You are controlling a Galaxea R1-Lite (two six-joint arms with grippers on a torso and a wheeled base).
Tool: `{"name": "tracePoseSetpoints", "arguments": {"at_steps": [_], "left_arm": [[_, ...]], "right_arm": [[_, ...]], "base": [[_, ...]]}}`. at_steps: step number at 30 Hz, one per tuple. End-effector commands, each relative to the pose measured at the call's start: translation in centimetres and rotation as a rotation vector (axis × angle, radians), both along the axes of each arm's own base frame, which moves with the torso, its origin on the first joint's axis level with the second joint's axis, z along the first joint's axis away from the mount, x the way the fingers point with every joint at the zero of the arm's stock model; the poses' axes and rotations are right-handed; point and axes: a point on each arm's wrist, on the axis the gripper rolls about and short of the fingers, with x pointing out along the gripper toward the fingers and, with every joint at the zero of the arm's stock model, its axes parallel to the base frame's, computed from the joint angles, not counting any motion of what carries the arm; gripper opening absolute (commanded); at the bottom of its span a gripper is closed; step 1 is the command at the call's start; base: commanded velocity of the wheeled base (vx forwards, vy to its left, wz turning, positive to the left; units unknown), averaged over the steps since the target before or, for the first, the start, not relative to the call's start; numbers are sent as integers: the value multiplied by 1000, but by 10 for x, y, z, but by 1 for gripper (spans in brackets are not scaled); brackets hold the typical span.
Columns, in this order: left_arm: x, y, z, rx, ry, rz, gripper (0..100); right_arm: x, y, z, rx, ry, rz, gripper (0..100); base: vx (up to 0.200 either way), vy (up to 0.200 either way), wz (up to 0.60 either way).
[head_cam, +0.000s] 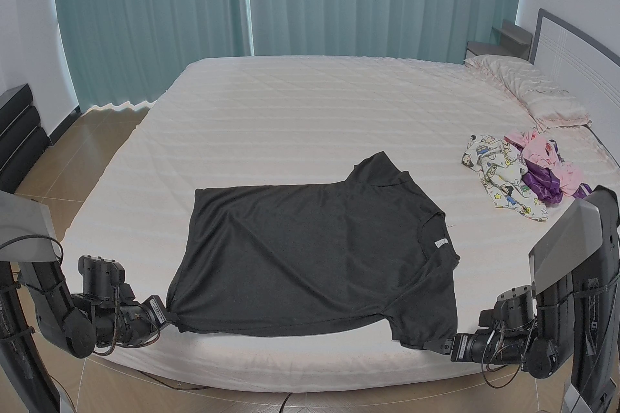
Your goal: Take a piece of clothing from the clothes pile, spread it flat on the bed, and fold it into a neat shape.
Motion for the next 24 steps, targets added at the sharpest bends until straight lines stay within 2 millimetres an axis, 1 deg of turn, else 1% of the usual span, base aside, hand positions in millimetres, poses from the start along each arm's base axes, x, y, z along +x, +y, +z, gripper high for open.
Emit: {"name": "tracePoseSetpoints", "arguments": {"at_steps": [1, 4, 8, 9, 11, 16, 19, 20, 21, 24], "left_arm": [[0, 0, -3, 0, 13, 0, 0], [0, 0, -3, 0, 13, 0, 0], [0, 0, -3, 0, 13, 0, 0], [0, 0, -3, 0, 13, 0, 0], [0, 0, -3, 0, 14, 0, 0], [0, 0, -3, 0, 14, 0, 0], [0, 0, -4, -1, 16, -1, 0], [0, 0, -4, -1, 16, -1, 0], [0, 0, -3, 0, 14, 0, 0], [-2, -1, -2, 0, 11, -3, 0]], "right_arm": [[5, 6, -9, 12, 6, 5, 100], [12, 13, -9, 35, -20, 1, 100], [14, 17, -9, 41, -27, 6, 100], [13, 16, -9, 38, -26, 4, 0], [11, 15, -8, 34, -21, -2, 0], [3, 3, -2, 25, 5, -40, 0], [-6, -3, 2, 16, 27, -54, 0], [-6, -3, 2, 16, 27, -54, 0], [-6, -5, 9, 25, 13, -64, 0], [-6, -8, 13, 24, 12, -79, 0]], "base": [[0, 0, 0], [0, 0, 0], [0, 0, 0], [0, 0, 0], [0, 0, 0], [0, 0, 0], [0, 0, 0], [0, 0, 0], [0, 0, 0], [0, 0, 0]]}}
